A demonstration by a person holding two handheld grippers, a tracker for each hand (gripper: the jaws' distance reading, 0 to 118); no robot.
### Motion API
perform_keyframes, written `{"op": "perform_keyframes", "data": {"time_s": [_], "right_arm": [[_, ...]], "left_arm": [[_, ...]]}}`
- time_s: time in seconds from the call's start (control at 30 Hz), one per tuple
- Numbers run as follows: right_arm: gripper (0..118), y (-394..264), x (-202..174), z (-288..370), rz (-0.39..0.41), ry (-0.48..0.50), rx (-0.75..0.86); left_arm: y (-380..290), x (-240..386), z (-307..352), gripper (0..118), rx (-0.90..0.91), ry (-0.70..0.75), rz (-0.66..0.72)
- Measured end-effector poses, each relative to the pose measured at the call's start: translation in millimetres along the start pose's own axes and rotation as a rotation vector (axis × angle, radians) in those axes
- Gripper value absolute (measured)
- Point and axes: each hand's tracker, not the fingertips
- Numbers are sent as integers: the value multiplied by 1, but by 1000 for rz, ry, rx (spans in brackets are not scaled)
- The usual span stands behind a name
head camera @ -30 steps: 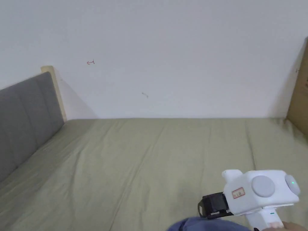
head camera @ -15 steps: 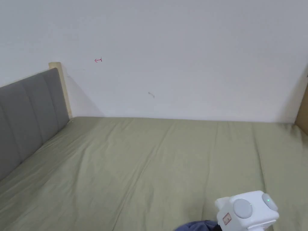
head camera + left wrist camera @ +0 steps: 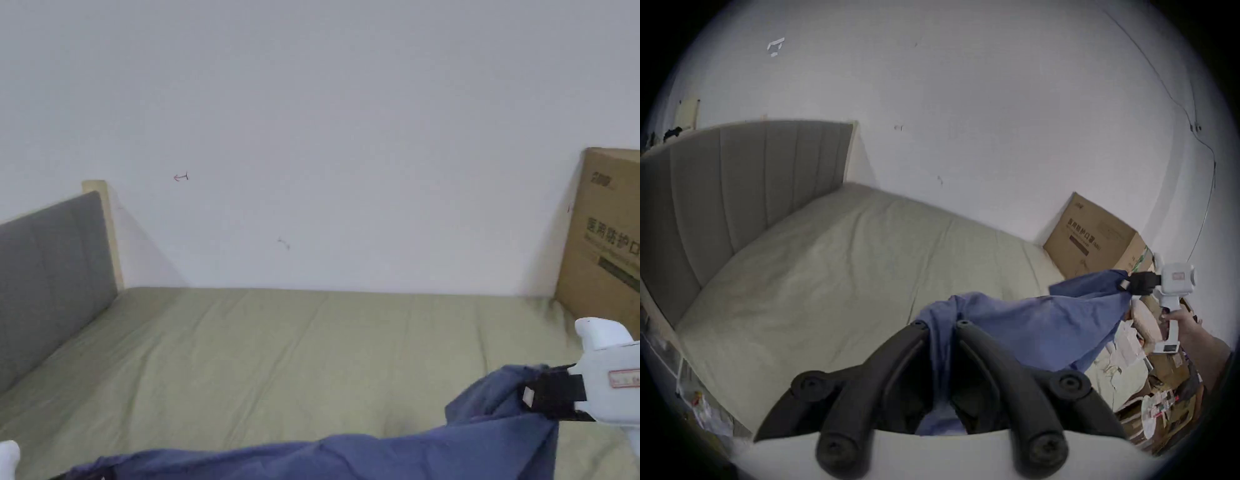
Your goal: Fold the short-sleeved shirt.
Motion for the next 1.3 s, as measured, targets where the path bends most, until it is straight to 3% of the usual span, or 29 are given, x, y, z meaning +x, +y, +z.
{"op": "perform_keyframes", "data": {"time_s": [0.2,0.37,0.77,0.93,1.13,1.3], "right_arm": [[1,28,3,67,-107,4,149],[1,68,-1,84,-111,-10,237],[1,179,7,12,-149,-59,390],[1,205,6,-9,-87,-62,492],[1,180,5,-33,-32,-122,564],[1,83,44,-82,-123,-125,355]], "left_arm": [[69,27,-8,7,57,-69,-116],[116,50,-36,7,82,-115,-31],[197,64,-150,7,176,-79,31],[214,56,-187,7,242,-78,65],[199,51,-211,7,295,-77,10],[121,27,-234,7,83,4,3]]}}
